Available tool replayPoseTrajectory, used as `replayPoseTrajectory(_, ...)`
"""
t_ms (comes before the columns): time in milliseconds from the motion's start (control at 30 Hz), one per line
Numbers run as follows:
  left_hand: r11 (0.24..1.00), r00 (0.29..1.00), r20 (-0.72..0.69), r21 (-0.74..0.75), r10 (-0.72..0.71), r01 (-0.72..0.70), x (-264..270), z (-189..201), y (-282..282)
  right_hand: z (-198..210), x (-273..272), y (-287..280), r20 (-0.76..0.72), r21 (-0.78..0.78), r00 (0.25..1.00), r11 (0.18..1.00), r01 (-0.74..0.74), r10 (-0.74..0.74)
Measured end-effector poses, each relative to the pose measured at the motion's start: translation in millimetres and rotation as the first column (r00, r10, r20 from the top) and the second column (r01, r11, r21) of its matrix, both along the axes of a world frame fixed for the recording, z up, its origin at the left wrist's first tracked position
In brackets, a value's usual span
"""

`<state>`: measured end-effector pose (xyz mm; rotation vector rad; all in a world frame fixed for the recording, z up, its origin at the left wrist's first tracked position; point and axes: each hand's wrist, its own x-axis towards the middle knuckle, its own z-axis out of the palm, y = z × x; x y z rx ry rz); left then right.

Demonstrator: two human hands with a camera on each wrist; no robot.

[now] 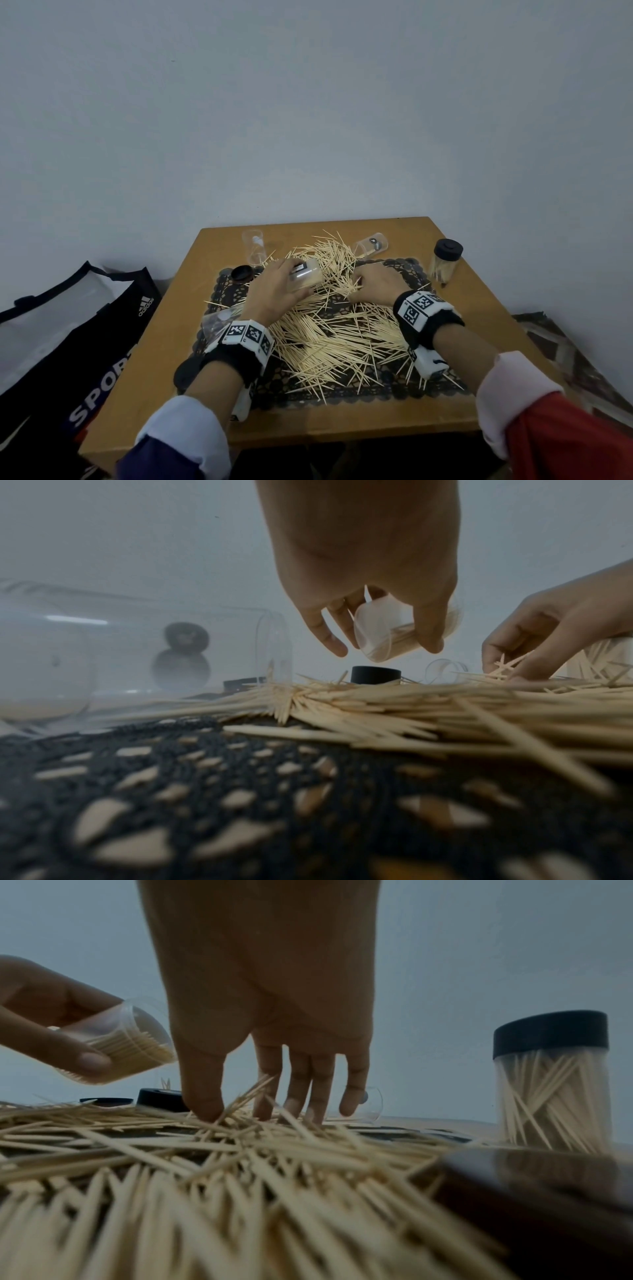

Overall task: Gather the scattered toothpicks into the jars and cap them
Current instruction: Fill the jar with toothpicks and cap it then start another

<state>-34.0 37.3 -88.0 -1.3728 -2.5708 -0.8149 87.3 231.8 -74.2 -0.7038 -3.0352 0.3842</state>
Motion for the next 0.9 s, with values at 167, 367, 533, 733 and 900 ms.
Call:
replayPoseTrajectory(167, 1.0, 1.0, 0.002, -0.003, 0.003, -0.003, 0.6, 0.8, 0.1, -1.0, 1.3, 4.6, -0.09, -0.112, 0.996, 0.993, -0.038, 0.028)
replayPoseTrajectory(367, 1.0, 1.0, 0.018, -0.008, 0.002, -0.002, 0.7, 0.1, 0.4, -5.7, -4.8, 6.0, -0.194, -0.166, 0.976, 0.978, -0.129, 0.096)
replayPoseTrajectory(533, 1.0, 1.0, 0.022, -0.01, 0.0, 0.0, 1.0, 0.6, 0.2, -8.3, -4.4, 9.9, -0.067, -0.021, 0.997, 0.999, -0.039, 0.038)
replayPoseTrajectory(733, 1.0, 0.999, 0.038, -0.015, -0.008, 0.009, 0.4, 0.0, -0.1, -14.0, -7.4, 7.4, 0.129, 0.069, 0.988, 0.994, -0.089, 0.08)
replayPoseTrajectory(900, 1.0, 0.999, 0.031, -0.028, -0.011, 0.012, 0.7, -0.2, -0.1, -13.9, -8.1, 9.2, 0.003, 0.108, 0.996, 0.99, -0.086, 0.086)
